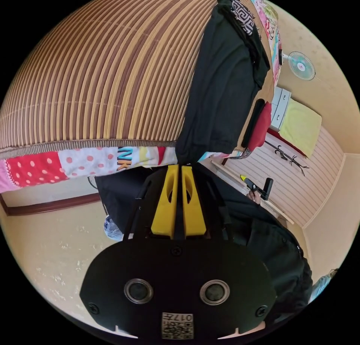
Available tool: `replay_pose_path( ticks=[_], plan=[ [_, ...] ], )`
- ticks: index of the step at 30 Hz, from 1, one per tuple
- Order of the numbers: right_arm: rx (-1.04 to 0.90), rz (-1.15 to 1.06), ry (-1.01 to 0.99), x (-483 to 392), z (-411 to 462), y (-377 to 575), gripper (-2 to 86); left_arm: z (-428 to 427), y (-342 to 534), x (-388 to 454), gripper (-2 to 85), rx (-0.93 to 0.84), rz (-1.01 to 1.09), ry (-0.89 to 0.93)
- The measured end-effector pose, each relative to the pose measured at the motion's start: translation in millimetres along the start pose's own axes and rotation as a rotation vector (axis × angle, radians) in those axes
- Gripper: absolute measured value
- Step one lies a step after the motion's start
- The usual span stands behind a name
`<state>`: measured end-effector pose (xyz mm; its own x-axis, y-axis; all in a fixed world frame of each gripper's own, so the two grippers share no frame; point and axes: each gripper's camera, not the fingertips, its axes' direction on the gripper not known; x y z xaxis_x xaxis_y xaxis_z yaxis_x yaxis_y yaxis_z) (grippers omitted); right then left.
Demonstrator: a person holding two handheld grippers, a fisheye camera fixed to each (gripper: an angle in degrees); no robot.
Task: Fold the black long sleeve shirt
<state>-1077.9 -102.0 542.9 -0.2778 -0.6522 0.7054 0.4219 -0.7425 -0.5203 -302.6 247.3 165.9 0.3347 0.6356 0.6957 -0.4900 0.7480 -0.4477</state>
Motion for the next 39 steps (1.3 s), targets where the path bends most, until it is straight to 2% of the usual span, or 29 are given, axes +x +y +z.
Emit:
replay_pose_path(
  ticks=[2,10,18,24,31,39],
  plan=[
    [0.003,0.021,-0.095,12.8,4.2,-18.0,3.6,-6.8,9.2,1.6,-0.8,0.036,-0.009,0.024],
    [-0.045,0.106,-0.23,39.7,22.7,-92.0,7.4,-30.1,39.7,1.8,-0.9,0.146,-0.067,0.092],
    [-0.083,0.092,-0.165,51.1,40.0,-129.1,8.3,-21.6,65.3,8.2,-0.9,0.246,-0.15,0.145],
    [-0.112,0.086,-0.208,67.9,46.8,-142.0,6.7,-18.7,70.2,15.6,-0.8,0.25,-0.163,0.087],
    [-0.07,0.054,-0.363,94.6,37.5,-134.6,5.0,-25.5,67.6,16.1,-0.8,0.243,-0.141,0.074],
    [-0.073,0.09,-0.355,96.1,47.8,-128.0,4.8,-26.3,72.8,5.4,-0.8,0.23,-0.145,0.067]
  ],
)
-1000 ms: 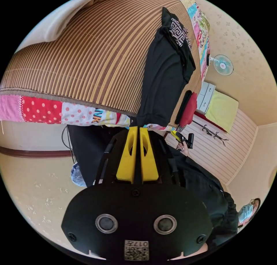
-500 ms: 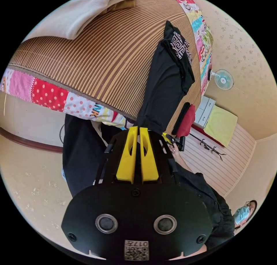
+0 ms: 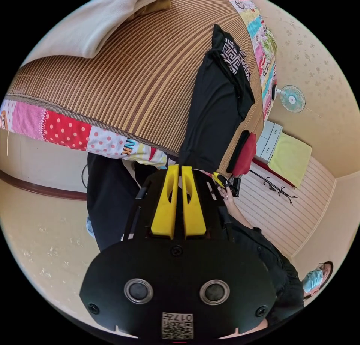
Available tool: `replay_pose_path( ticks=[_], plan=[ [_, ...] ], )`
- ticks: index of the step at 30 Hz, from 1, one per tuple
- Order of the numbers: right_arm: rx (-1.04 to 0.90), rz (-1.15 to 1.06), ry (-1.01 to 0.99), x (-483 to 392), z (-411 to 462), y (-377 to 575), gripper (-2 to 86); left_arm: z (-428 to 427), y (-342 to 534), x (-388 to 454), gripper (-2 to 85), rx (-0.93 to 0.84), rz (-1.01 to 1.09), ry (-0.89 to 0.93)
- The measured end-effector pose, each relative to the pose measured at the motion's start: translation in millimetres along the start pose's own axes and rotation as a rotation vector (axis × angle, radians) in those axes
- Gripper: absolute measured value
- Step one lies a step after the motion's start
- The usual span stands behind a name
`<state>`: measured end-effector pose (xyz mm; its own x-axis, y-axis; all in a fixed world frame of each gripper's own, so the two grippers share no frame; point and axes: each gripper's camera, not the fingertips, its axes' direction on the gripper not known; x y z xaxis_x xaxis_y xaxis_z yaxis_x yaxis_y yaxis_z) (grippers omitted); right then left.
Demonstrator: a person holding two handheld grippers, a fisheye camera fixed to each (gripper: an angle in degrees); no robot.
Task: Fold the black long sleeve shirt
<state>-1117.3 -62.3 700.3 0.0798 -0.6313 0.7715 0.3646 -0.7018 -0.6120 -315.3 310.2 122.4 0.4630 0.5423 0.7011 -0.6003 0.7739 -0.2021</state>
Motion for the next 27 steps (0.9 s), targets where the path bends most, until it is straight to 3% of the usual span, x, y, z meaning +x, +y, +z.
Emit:
replay_pose_path(
  ticks=[4,10,16,21,27],
  plan=[
    [0.143,0.001,-0.005,-1.8,-7.8,19.2,2.1,-7.7,0.8,-3.6,-0.8,0.009,-0.001,0.021],
    [0.304,-0.003,-0.312,21.3,-41.3,50.7,0.9,-23.6,-2.4,-7.5,-0.8,-0.042,0.072,0.116],
    [0.422,-0.098,-0.61,41.8,-74.5,89.4,0.7,-23.6,4.9,-24.3,-0.8,-0.211,0.154,0.309],
    [0.501,-0.085,-0.812,61.2,-70.7,129.5,0.5,-31.5,29.3,-76.2,-0.8,-0.063,0.009,0.631],
    [0.617,0.136,-0.896,67.6,-44.3,146.5,0.5,-33.7,38.3,-98.0,-0.8,0.091,-0.158,0.772]
  ],
)
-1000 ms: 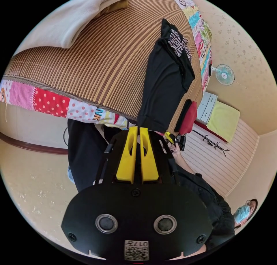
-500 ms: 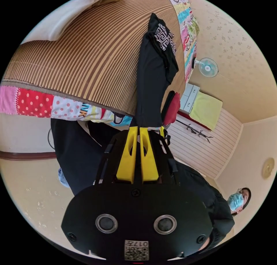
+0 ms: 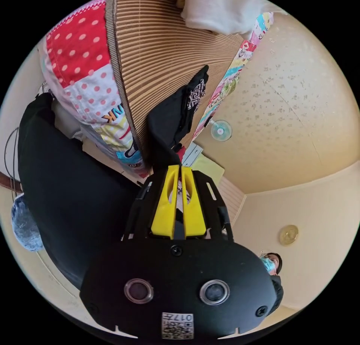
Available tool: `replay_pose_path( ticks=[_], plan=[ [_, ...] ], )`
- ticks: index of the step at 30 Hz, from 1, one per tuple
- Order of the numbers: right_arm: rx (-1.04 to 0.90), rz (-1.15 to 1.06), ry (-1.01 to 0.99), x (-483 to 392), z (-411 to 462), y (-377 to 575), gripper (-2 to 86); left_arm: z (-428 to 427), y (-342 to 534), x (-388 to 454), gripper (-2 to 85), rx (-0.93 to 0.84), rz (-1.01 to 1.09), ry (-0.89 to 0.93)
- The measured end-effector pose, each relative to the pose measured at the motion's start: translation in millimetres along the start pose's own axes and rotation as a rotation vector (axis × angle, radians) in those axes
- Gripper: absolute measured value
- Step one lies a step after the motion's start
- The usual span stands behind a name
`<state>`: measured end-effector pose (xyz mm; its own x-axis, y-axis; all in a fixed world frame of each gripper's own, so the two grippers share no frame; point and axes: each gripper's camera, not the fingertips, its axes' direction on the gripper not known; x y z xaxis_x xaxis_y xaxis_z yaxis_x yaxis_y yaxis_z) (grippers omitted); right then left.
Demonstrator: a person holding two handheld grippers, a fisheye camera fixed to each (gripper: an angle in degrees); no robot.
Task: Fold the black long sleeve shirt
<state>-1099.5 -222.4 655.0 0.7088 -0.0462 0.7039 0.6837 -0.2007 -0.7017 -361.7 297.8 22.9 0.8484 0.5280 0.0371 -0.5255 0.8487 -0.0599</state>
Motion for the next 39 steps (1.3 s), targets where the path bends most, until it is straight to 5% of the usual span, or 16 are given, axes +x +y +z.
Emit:
replay_pose_path(
  ticks=[14,34,39],
  plan=[
    [-0.078,-0.145,0.037,-118.9,151.5,-88.5,0.6,54.0,-59.3,105.9,-0.8,0.2,0.129,0.193],
    [-0.159,-0.127,0.171,-188.5,350.9,-205.0,0.9,146.1,-178.9,229.5,0.0,0.238,0.121,0.034],
    [-0.067,-0.122,0.133,-192.5,396.3,-227.2,1.6,164.5,-213.7,245.1,6.1,0.305,0.252,0.024]
  ],
)
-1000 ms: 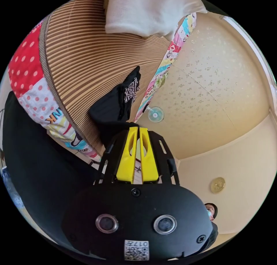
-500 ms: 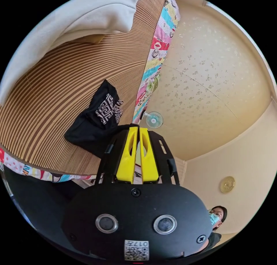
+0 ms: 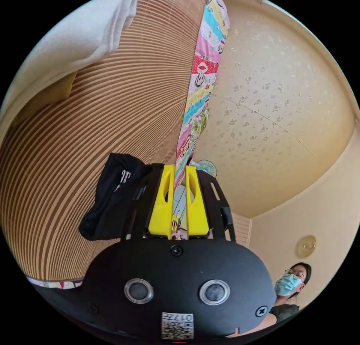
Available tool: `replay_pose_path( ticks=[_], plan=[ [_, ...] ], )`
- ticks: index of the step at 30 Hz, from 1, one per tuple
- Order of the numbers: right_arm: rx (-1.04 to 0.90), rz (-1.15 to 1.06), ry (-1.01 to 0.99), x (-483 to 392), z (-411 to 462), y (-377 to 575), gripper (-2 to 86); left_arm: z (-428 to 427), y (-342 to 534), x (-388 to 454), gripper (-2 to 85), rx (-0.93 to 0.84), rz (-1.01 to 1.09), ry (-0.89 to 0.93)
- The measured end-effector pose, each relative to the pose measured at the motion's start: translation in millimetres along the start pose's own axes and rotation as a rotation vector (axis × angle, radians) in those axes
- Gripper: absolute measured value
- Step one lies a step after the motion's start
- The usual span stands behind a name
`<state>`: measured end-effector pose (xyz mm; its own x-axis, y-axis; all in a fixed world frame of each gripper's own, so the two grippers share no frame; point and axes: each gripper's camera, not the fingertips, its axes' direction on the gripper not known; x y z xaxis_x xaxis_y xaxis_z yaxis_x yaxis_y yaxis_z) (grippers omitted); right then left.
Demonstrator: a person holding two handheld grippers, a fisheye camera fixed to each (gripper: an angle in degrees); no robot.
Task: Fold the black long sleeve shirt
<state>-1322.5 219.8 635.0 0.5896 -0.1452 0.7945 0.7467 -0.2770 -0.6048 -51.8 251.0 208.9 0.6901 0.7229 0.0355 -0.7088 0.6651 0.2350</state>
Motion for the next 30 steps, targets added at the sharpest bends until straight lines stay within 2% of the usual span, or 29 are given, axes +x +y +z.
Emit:
replay_pose_path(
  ticks=[1,3,4,6,9,16,23,26,30],
  plan=[
    [0.043,0.009,-0.014,0.7,4.5,0.8,1.7,0.4,-0.1,0.8,6.7,0.001,0.021,-0.019],
    [0.04,0.031,-0.007,5.7,13.6,5.3,1.9,6.6,6.5,-2.8,9.4,-0.084,0.057,-0.179],
    [-0.01,0.028,0.012,9.5,21.6,9.8,2.0,8.8,10.4,-4.5,10.0,-0.116,0.065,-0.233],
    [-0.096,0.003,0.077,13.6,32.6,19.8,2.3,13.0,32.5,-13.1,11.6,-0.214,0.097,-0.464],
    [-0.24,-0.01,0.195,21.7,54.0,42.0,3.2,12.7,62.6,-32.3,12.6,-0.268,0.094,-0.616],
    [-0.68,-0.171,0.447,3.1,177.3,99.5,8.3,35.7,94.3,-68.9,13.3,-0.381,0.071,-0.577],
    [-1.054,-0.489,0.737,-46.5,345.4,172.2,13.4,49.4,90.7,-81.9,4.5,-0.445,0.077,-0.603],
    [-1.126,-0.562,0.918,-46.0,403.3,204.0,15.9,41.8,95.5,-79.6,3.7,-0.437,0.091,-0.541],
    [-1.114,-0.679,1.162,-37.9,451.1,240.6,16.8,27.5,110.9,-71.4,2.7,-0.427,0.138,-0.449]
  ],
)
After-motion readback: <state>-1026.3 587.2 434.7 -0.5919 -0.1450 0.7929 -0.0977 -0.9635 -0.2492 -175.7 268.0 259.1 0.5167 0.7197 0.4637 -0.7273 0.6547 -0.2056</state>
